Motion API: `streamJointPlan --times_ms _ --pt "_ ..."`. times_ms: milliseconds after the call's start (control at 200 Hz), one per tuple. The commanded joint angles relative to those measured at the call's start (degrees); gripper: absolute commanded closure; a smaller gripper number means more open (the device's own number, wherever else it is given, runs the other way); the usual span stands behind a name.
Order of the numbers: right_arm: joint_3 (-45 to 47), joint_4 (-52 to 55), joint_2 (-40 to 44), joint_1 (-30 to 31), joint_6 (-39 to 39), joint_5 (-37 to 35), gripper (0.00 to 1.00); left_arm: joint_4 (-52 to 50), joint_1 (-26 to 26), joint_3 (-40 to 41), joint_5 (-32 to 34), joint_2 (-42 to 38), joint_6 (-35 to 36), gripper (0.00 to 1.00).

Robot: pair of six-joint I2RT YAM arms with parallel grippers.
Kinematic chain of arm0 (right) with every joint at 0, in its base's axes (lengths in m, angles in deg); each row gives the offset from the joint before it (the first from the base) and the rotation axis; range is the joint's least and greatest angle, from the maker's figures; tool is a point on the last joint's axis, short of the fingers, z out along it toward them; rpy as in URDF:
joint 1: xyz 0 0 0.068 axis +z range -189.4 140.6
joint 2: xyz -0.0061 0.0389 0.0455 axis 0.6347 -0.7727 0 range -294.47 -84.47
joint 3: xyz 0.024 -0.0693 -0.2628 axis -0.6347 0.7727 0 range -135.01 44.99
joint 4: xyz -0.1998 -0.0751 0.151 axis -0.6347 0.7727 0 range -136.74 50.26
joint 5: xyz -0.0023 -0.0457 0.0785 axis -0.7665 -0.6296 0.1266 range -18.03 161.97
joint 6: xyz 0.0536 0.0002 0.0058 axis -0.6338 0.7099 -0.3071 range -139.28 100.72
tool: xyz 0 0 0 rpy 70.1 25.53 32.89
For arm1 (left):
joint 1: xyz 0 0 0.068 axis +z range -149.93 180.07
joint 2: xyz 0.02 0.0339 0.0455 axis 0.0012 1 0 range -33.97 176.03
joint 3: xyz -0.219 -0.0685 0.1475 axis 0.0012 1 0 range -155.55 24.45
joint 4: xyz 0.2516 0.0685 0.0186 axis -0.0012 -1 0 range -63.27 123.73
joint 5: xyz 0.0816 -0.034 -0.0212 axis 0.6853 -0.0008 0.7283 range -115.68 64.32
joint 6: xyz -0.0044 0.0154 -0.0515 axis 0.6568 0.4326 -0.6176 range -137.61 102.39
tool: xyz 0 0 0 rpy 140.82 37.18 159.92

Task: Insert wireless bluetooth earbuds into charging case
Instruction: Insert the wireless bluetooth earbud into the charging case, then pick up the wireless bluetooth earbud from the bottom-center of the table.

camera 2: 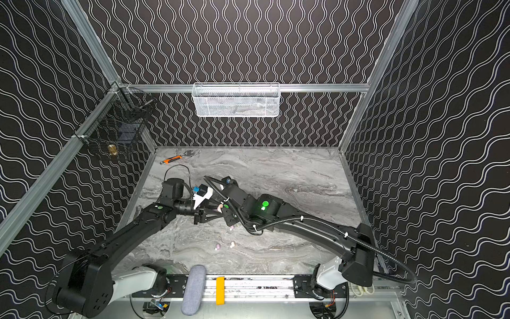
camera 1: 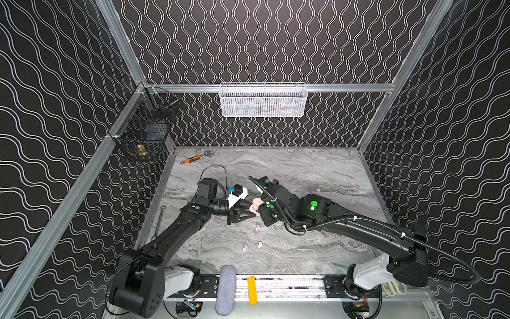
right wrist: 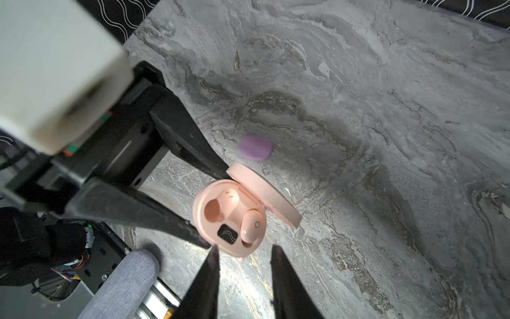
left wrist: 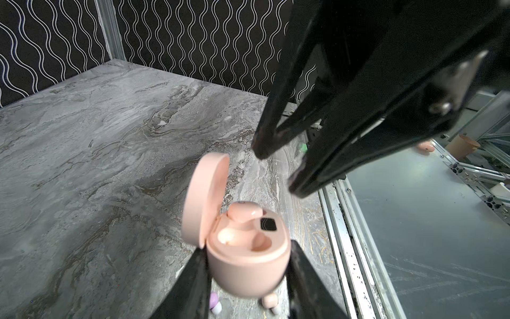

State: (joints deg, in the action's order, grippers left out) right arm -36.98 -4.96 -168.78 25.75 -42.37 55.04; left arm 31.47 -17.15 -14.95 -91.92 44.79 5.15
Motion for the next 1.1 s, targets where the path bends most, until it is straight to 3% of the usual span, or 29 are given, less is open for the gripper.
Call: streamJointPlan --times_ms 0,210,496,781,1096 --pt "0.7 1.0 1.7 -0.1 -1.0 -0.7 0.64 2.2 0.0 0.0 -0.2 0.3 0.4 0.75" --pt "6.1 -0.3 6.7 -0.7 -4.9 -1.7 0.62 4.2 0.0 0.3 0.3 0.9 -1.2 0.75" --pt "21.8 -8.9 12.9 -4.7 -12.7 5.2 0.67 8.8 0.1 1.5 3.8 0.3 -4.2 0.75" --pt "34.4 -22.6 10.7 -4.9 -18.2 15.2 0.74 13.3 0.7 2.2 6.0 0.6 -6.4 0.75" --pt "41.7 -37.7 5.3 -5.0 -22.1 24.8 0.72 18.1 1.4 3.8 6.9 0.1 -8.7 0.73"
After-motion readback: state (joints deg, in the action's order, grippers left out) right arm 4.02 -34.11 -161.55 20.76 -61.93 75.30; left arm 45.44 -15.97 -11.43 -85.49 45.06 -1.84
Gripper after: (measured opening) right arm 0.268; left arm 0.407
